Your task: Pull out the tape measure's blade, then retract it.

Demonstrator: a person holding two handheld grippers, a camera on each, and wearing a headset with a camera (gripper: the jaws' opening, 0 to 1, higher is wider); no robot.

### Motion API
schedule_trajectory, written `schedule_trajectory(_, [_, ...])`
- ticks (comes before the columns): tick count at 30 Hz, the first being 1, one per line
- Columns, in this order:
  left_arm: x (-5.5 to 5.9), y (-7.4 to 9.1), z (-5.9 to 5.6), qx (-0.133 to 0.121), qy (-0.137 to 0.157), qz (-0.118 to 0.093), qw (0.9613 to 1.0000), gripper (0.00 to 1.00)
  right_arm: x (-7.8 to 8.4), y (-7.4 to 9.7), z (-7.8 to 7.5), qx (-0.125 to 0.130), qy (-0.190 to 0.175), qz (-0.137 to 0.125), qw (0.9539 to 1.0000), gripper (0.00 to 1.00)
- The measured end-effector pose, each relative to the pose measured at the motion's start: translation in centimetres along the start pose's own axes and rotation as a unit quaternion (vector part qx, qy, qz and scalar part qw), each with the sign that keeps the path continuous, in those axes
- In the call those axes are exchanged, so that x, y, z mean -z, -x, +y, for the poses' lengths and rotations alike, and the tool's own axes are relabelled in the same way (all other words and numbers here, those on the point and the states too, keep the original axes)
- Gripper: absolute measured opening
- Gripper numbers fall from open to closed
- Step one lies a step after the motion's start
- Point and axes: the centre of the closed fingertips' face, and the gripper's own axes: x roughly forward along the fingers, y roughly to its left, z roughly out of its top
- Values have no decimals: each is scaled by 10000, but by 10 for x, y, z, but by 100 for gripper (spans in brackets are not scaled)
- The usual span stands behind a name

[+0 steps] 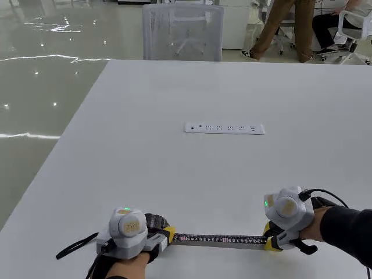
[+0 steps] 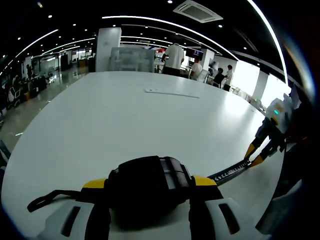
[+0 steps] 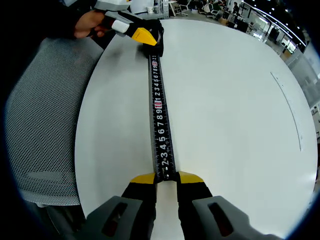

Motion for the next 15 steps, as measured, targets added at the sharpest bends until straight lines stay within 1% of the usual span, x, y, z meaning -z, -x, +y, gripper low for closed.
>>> schedule_trajectory(6, [0,0,0,8,-3,-11,10000,59,-6,-1,-1,19,37,-68,10000,11])
schedule_trajectory(15, [0,0,0,33,20,5,10000,59,-11,-4,-2,-13,-4,-147,9999,11])
